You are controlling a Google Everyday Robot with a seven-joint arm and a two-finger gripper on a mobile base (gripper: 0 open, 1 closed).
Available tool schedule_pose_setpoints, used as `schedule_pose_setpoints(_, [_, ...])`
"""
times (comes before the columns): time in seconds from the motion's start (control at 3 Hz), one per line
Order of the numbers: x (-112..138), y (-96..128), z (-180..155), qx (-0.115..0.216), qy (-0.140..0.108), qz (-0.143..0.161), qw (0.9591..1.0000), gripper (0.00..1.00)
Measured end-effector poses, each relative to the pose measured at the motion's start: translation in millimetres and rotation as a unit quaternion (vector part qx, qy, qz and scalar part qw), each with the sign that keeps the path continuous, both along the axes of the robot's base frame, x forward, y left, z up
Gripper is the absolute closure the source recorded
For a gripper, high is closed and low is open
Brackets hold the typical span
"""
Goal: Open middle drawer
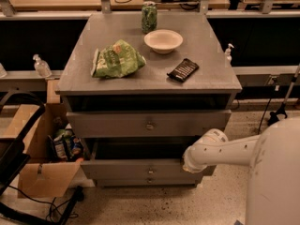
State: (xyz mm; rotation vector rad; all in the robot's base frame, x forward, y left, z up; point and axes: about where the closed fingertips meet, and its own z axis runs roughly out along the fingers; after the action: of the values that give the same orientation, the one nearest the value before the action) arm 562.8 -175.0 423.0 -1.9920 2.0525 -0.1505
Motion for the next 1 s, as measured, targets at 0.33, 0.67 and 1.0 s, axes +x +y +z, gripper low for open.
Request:
schedule_pose_setpoints(0.33, [-17, 0, -3, 0.004, 0.015, -0.010, 0.9998, 1.00])
schedule_pose_setpoints(0.67, [-17, 0, 2, 0.004, 0.015, -0.010, 0.9998, 1.00])
schedule_pose_setpoints(1.0, [-33, 0, 5, 0.002, 0.029, -0.016, 0.9995, 1.00])
